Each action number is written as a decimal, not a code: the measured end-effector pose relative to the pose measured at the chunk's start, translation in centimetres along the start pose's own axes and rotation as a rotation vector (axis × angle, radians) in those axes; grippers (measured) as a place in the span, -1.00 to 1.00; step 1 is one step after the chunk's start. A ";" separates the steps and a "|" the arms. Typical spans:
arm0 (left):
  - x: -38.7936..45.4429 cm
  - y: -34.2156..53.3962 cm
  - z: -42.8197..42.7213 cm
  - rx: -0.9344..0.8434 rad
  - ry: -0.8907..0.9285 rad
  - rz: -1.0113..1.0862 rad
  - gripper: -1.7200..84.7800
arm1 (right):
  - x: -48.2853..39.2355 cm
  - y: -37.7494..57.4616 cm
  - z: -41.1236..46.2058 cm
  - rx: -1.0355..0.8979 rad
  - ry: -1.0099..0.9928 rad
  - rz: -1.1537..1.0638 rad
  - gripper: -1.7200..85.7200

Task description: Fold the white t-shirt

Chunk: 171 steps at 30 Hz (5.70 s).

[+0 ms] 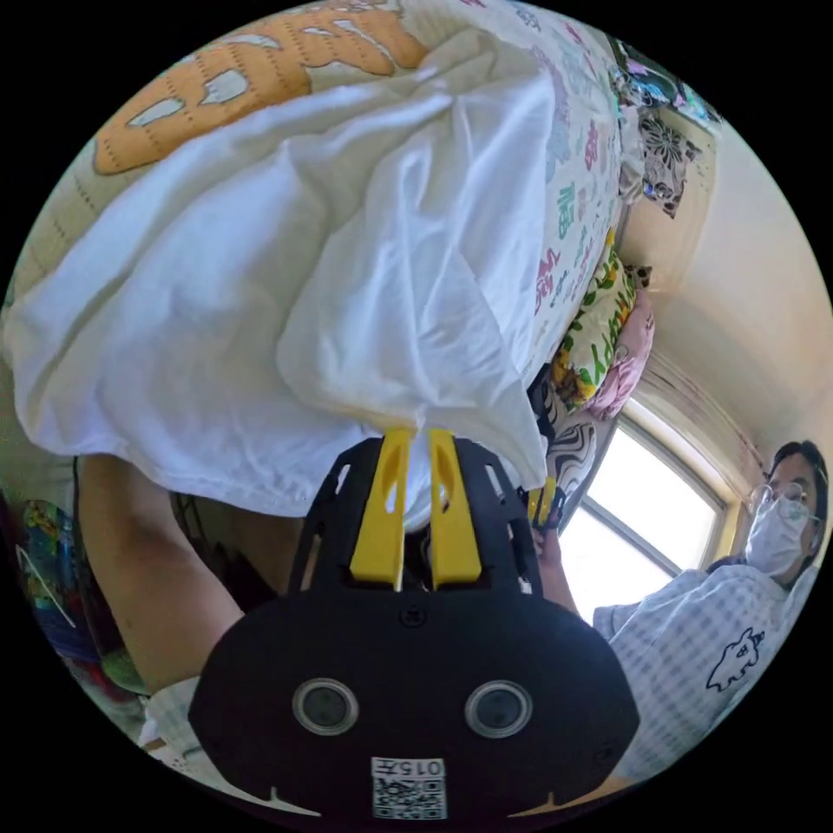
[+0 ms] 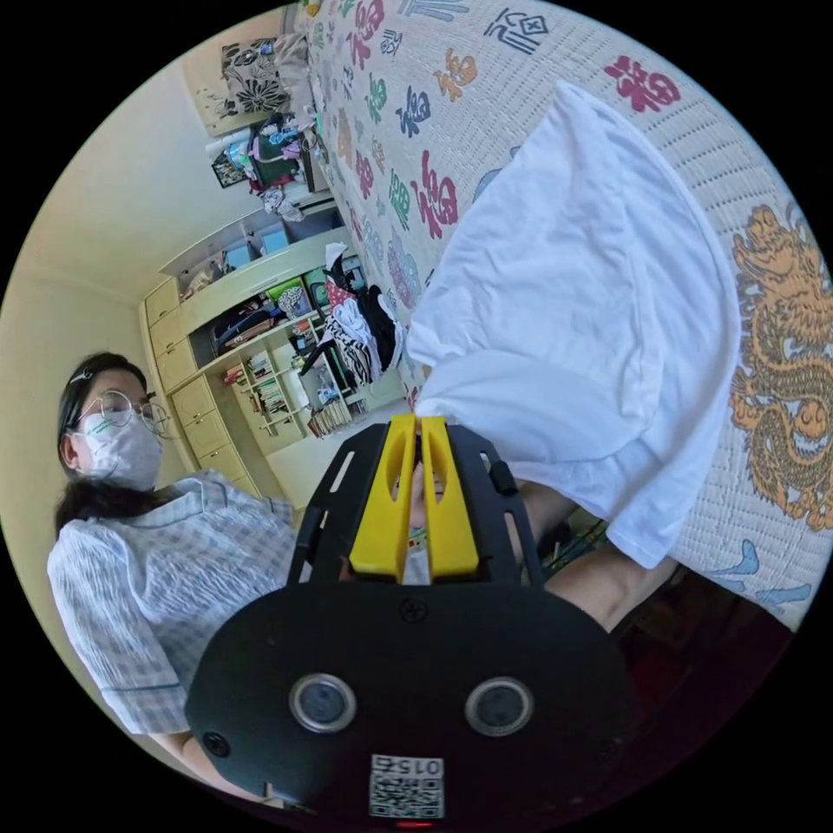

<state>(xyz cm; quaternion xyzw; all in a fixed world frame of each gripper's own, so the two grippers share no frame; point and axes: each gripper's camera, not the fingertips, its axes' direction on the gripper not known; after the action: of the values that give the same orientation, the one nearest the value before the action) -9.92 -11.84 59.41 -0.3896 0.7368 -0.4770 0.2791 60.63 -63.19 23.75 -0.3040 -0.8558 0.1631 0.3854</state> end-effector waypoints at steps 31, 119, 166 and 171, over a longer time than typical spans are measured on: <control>9.9 -0.7 -3.5 0.112 0.147 -0.125 -0.98 | -8.8 -4.2 1.6 0.002 -0.031 -0.017 -0.96; 57.6 -16.9 -5.6 0.522 -0.402 0.432 -0.79 | -38.5 -15.9 -12.8 0.595 0.697 -0.124 -0.75; 75.9 -28.2 16.2 0.278 -0.710 1.021 -0.77 | -50.9 -19.3 -11.0 0.149 0.896 -0.472 -0.77; 79.9 -34.9 25.8 0.003 -0.694 1.112 -0.71 | -53.9 -27.2 -7.0 0.026 0.834 -0.677 -0.68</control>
<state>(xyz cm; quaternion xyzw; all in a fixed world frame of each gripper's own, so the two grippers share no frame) -22.18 -99.93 78.32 -0.0814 0.6948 -0.1091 0.7062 83.15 -118.38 12.05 -0.0451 -0.6782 -0.0944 0.7274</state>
